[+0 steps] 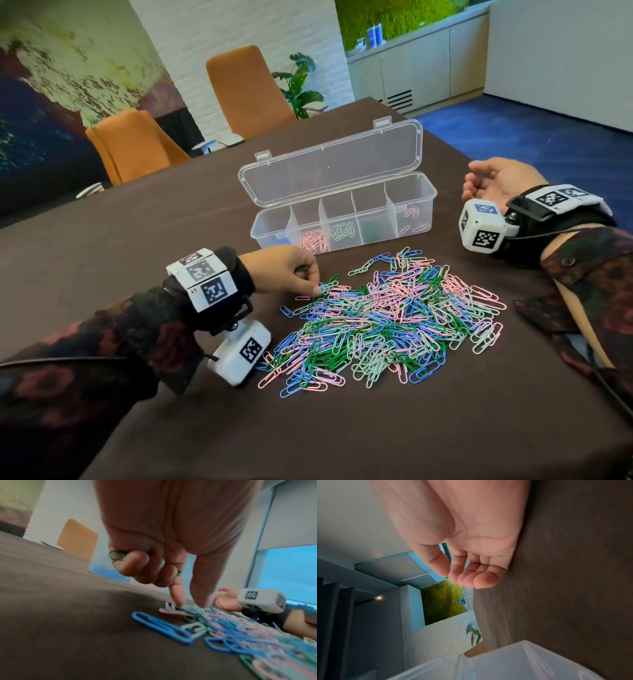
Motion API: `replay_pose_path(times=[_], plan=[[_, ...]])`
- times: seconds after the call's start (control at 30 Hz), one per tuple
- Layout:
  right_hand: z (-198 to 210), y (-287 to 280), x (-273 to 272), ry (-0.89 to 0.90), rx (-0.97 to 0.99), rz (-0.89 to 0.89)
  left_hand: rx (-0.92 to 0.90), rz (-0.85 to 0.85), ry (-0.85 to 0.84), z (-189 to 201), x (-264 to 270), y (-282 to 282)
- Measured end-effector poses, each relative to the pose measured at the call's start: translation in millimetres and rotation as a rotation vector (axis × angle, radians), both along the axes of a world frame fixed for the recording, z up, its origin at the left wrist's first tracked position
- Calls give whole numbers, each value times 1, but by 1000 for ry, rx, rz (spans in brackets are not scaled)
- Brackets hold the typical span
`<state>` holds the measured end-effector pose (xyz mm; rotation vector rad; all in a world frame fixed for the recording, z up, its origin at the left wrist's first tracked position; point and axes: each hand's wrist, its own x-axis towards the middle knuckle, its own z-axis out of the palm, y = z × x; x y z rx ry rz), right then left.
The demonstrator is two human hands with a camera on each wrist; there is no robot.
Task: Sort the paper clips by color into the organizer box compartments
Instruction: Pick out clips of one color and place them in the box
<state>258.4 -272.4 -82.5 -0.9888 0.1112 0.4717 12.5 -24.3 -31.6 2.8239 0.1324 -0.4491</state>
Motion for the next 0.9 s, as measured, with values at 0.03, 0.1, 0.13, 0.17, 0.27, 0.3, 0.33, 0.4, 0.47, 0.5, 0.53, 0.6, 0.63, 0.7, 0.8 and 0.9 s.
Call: replay_pose_path(times=[0.03, 0.1, 0.13, 0.17, 0.27, 0.3, 0.33, 0.4, 0.47, 0.5, 0.53, 0.6, 0.63, 0.7, 0.8, 0.9], plan=[[0, 0, 0, 2, 3, -3, 25, -19, 5, 0, 2, -4], [0, 0, 0, 8, 7, -7, 75, -47, 2, -2, 4, -9], [0, 0, -1, 9, 5, -6, 83, -56, -4, -3, 4, -10], [1, 0, -1, 8, 2, -6, 71, -62, -14, -1, 5, -11], [2, 0, -3, 8, -2, -13, -67, -29, -47, 4, 6, -9], [3, 0, -3, 11, -1, -15, -136, -9, -60, 7, 6, -8], [3, 0, -4, 14, 2, -17, -207, 11, -65, 10, 5, -7], [3, 0, -4, 16, 8, -24, -331, 36, -38, 14, 2, -7], [4, 1, -5, 16, 10, -27, -342, 30, -10, 17, 1, -8], [4, 1, -5, 17, 9, -26, -276, 25, -11, 17, 1, -8], [4, 1, -5, 19, 8, -23, -170, 21, -21, 16, 1, -7], [5, 1, -6, 24, 6, -17, 42, 15, -32, 14, 2, -6], [5, 1, -6, 25, 9, -18, 109, 15, -24, 11, 3, -6], [5, 1, -6, 25, 13, -21, 171, 14, 5, 4, 3, -8], [5, 1, -6, 22, 13, -13, 202, 9, 23, -1, 4, -15], [4, 1, -4, 20, 8, -19, 217, 7, 16, -3, 7, -20]])
